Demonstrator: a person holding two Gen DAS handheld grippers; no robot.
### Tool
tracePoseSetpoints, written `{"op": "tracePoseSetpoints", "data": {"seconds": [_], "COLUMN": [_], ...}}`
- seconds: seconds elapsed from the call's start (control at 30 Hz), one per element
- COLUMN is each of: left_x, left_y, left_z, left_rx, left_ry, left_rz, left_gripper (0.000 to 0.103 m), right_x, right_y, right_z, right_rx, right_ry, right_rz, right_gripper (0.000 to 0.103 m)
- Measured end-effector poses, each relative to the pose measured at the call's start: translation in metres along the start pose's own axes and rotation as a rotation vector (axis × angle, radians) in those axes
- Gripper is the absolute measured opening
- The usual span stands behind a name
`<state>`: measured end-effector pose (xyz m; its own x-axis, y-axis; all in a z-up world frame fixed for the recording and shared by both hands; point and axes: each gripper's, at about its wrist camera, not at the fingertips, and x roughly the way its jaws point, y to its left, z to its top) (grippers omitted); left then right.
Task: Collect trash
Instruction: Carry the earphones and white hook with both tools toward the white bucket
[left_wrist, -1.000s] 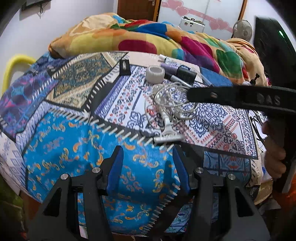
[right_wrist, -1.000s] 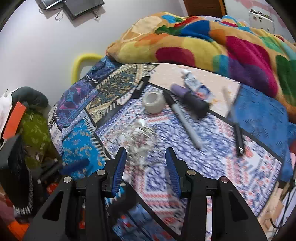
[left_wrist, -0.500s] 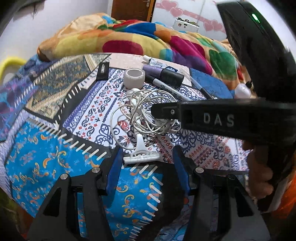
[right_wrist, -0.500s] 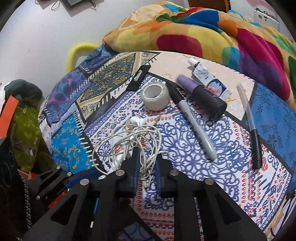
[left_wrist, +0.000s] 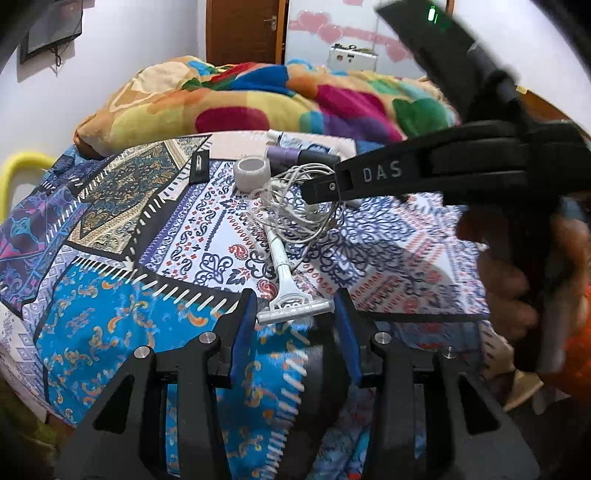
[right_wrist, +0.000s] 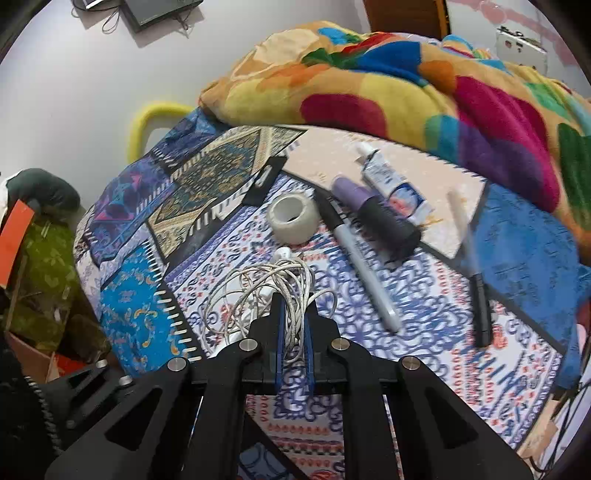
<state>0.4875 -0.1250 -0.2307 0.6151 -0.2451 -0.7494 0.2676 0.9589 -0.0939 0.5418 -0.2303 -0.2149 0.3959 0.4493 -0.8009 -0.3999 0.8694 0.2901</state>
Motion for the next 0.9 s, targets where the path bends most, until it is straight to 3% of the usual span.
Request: {"op": "tracePoseSetpoints", "data": {"seconds": [0.13,0.3,0.4,0.6,0.9], "left_x": [-0.02,-0.047,-0.062,-0.086,-0.122], "left_y": [0.005,0.014,0.021,0.032,0.04], "left_z": [-0.002,-0.009,-0.012,-0.02,-0.03], "left_rx": [-0.019,-0.045,-0.061,-0.103,-0.139], "left_ry": [-0.011,-0.023,-0.029,-0.035,-0.083], "left_rz": [-0.028,0.002,0.01,-0.083,-0.064], "left_gripper": [0.042,0.042,0.042,0.042,0.042], "right_x": [-0.006,-0.014,-0.021,-0.037,-0.021], "right_y": [-0.008,-0.013,-0.005,0.015,0.038], "right_z": [0.001,-0.001,-0.005,-0.008,-0.015], "right_rx": [0.028,0.059,0.04,0.001,-0.02], "right_ry": [-0.017,-0.02,-0.02,-0.046,-0.004], "right_rz": [-0.032,-0.052,-0.06,-0.077,-0.135], "right_gripper": [0.008,0.005,0.005,0.005,0.005]}}
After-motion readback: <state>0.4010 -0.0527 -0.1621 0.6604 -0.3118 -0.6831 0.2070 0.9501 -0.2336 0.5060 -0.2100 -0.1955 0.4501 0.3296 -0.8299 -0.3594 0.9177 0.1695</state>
